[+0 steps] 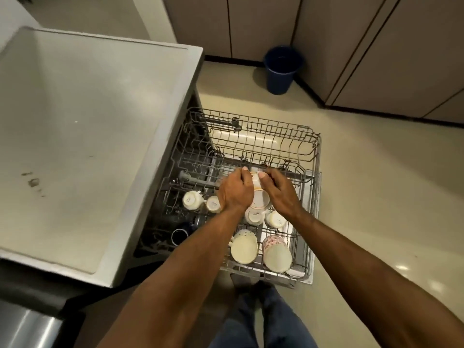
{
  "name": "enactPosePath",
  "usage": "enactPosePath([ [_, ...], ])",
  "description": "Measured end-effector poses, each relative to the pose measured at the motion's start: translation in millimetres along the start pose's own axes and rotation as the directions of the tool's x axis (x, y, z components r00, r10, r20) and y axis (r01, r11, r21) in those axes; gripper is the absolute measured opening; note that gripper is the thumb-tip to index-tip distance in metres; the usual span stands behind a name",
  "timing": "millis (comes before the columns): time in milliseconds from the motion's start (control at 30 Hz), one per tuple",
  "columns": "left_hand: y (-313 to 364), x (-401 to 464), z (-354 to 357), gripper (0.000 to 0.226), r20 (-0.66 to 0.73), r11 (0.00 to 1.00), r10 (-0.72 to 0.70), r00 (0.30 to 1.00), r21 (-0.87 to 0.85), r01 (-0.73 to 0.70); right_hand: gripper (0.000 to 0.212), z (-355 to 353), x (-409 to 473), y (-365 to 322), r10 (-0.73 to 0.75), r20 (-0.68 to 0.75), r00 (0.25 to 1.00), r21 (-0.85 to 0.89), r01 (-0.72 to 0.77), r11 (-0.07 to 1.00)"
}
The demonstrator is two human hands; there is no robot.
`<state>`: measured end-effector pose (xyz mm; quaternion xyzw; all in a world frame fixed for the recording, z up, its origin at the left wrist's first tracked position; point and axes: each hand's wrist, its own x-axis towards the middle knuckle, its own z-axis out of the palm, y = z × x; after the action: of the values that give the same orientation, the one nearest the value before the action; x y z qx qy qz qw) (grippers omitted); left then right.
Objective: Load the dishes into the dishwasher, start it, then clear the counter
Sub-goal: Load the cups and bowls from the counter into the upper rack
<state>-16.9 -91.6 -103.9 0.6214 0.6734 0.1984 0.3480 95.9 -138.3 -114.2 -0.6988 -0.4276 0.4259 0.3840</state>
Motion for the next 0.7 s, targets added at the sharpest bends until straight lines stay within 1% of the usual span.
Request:
enactPosePath([
  [200,-2,41,63,0.035,0.039,1.0,-0.019,0.999,-0.011,0.02,0.054,-25,39,47,-0.02,0.064,0.998,-0.067,0.024,0.997],
  [333,1,72,101,0.034,0.046,0.999,-0.051,0.998,0.007,0.051,0.066,-41,74,75,-0.014,0.075,0.997,-0.08,0.02,0.997],
  [467,-1,108,137,0.033,0.038,0.999,-0.047,0.998,0.019,0.047,0.077,-54,110,102,-0.015,0.113,0.993,-0.149,0.032,0.988],
  [600,-2,131,163,0.032,0.088,1.0,-0.015,0.996,-0.01,0.016,0.073,-63,141,123,0.003,0.126,0.992,-0.138,0.014,0.99],
  [700,-5,142,174,0.032,0.151,0.995,0.057,0.987,-0.084,-0.045,0.073,-69,160,130,0.051,0.097,0.994,-0.145,-0.037,0.989],
])
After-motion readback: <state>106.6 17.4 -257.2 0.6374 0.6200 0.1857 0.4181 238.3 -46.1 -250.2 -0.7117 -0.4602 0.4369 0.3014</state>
